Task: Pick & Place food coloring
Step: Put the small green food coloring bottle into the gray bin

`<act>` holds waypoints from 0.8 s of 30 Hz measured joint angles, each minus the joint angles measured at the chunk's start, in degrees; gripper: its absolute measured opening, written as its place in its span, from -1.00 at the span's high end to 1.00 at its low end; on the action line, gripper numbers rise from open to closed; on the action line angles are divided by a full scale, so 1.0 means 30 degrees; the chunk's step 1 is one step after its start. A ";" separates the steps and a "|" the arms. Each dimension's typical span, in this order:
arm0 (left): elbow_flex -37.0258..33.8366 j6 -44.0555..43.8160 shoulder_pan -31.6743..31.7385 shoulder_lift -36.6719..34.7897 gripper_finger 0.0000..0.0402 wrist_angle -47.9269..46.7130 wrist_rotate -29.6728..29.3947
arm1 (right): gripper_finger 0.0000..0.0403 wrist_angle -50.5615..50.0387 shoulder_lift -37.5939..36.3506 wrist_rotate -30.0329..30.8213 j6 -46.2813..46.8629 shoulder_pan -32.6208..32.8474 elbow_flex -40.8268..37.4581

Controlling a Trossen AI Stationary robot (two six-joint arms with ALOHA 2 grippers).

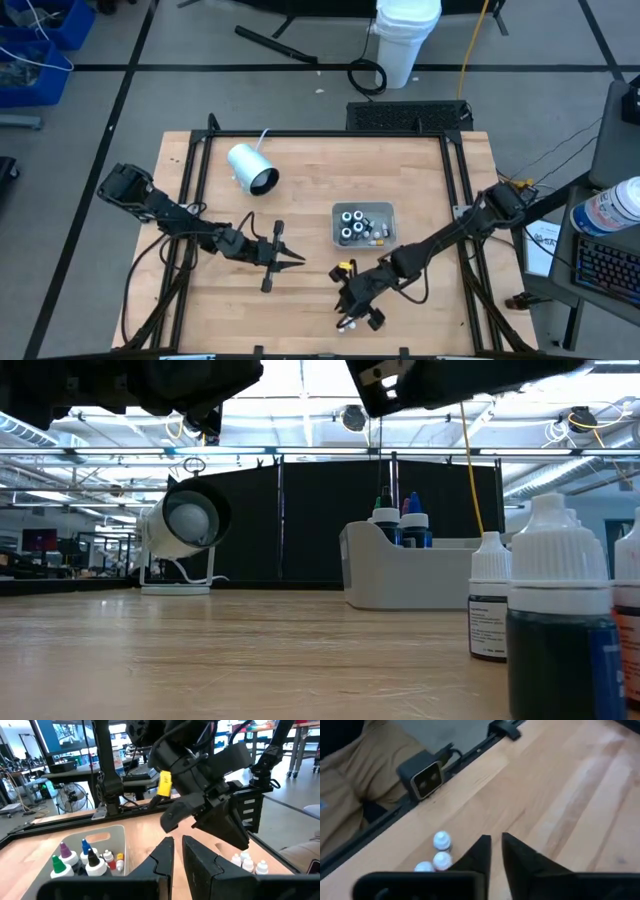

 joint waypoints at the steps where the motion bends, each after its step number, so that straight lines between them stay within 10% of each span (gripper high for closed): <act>1: 0.0000 -0.0002 0.0000 0.0000 0.77 0.0000 0.0000 | 0.74 0.0037 0.0007 -0.0004 -0.0138 0.0085 -0.0121; 11: 0.0000 -0.0048 0.0000 0.0000 0.77 0.0000 0.0000 | 0.21 0.0096 0.0015 0.1039 -0.2464 0.0755 -0.1429; 24: 0.0007 0.0239 0.0000 0.0000 0.77 -0.0007 0.0000 | 0.26 -0.0309 0.0015 -0.1044 -0.2568 0.0000 -0.1436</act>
